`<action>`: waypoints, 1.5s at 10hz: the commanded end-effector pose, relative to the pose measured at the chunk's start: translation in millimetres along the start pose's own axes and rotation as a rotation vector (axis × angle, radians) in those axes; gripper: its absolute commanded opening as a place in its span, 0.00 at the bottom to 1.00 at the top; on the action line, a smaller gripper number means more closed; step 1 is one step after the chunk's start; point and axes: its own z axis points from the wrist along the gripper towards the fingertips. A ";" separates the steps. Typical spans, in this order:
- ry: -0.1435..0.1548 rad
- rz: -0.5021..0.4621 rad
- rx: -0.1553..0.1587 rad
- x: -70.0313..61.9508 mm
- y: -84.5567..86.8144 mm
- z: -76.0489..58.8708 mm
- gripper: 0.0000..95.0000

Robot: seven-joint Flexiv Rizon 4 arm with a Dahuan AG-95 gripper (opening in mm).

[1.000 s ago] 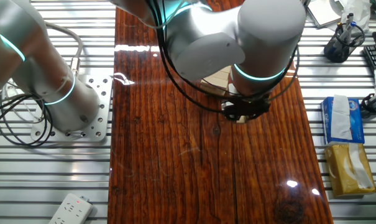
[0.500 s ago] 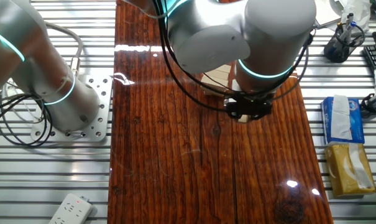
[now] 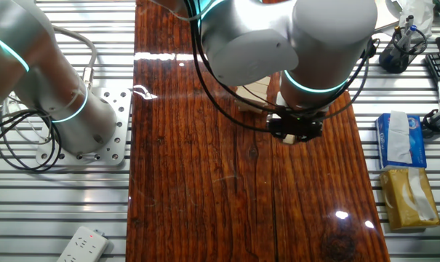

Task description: Play Jenga

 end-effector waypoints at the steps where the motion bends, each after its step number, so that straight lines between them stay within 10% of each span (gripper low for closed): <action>1: 0.004 0.007 0.001 0.6 -2.2 -0.5 0.40; 9: 0.027 0.108 0.008 1.1 -4.5 -10.1 0.40; 10: 0.024 0.128 0.008 0.9 -4.5 -10.3 0.20; 15: 0.033 0.171 0.011 1.4 -5.5 -19.1 0.20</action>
